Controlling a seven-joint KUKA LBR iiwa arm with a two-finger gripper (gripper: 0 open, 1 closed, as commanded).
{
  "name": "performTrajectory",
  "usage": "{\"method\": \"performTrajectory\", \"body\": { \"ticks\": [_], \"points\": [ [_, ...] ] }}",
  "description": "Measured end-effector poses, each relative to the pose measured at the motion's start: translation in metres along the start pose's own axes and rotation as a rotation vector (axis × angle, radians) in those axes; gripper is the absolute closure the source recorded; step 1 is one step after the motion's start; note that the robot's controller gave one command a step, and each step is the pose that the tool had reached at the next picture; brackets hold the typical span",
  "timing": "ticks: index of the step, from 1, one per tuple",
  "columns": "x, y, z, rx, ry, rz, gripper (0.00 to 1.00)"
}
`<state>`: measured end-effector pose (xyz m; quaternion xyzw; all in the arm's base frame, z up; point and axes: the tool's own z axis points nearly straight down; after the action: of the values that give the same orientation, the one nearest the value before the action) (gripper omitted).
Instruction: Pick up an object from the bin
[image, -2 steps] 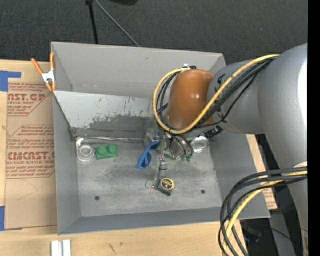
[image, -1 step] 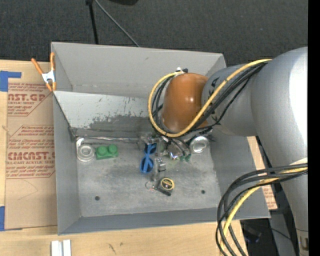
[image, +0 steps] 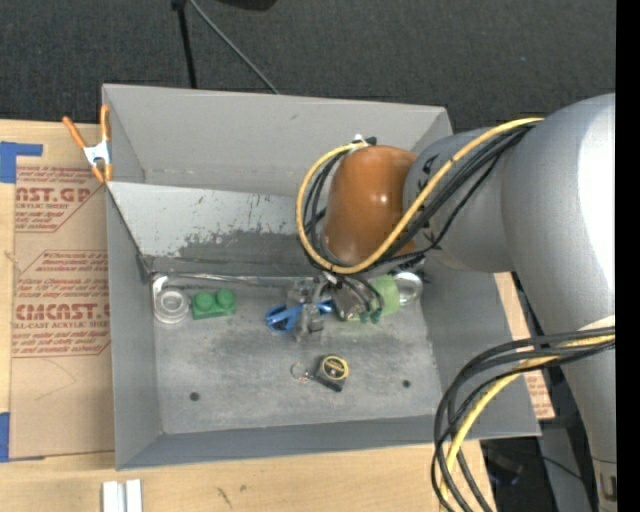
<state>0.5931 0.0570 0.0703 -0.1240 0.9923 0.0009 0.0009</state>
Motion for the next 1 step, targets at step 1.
{"method": "performTrajectory", "body": {
  "ticks": [1],
  "points": [
    [0.0387, 0.0375, -0.142, 0.002, -0.008, -0.005, 1.0]
  ]
}}
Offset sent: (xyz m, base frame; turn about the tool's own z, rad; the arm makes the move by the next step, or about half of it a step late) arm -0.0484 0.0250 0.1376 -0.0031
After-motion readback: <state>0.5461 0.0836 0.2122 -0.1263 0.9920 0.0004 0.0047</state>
